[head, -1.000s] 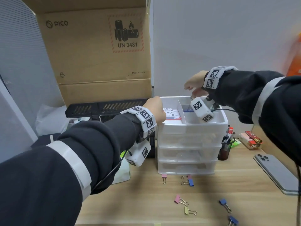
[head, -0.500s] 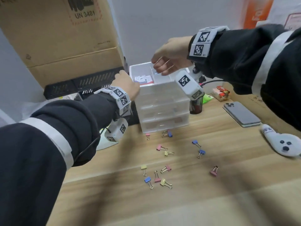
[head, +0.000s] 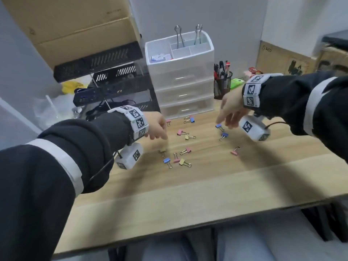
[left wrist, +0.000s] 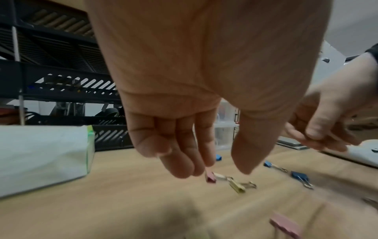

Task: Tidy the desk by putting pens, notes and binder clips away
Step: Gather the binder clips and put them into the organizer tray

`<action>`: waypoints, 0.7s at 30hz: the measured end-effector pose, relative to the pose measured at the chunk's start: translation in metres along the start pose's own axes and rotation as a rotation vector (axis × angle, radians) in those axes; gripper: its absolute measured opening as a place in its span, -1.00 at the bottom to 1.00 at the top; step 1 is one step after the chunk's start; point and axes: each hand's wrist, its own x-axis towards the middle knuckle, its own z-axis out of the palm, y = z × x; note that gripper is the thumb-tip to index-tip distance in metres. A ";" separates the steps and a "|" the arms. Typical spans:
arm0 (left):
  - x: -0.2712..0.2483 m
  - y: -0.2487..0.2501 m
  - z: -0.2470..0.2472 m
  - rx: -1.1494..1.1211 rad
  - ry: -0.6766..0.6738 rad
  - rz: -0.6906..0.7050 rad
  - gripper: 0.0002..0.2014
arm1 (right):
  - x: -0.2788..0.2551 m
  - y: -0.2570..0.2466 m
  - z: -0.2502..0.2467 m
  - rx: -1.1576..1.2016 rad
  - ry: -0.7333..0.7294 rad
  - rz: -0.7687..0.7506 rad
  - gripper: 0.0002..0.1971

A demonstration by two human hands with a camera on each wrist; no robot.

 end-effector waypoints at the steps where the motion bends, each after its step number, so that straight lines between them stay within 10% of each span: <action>1: -0.005 0.002 0.005 0.022 -0.009 0.010 -0.84 | 0.000 0.007 0.007 -0.041 0.006 0.047 -0.51; 8: -0.030 0.029 0.046 0.145 0.058 0.065 -0.65 | -0.021 0.031 0.054 -0.191 0.025 0.159 -0.39; 12: -0.040 0.039 0.063 0.119 0.060 0.088 -0.62 | -0.043 0.035 0.076 -0.373 0.082 0.122 -0.81; 21: -0.035 0.055 0.084 0.169 0.083 0.076 -0.72 | -0.033 0.046 0.095 -0.274 0.197 0.043 -0.78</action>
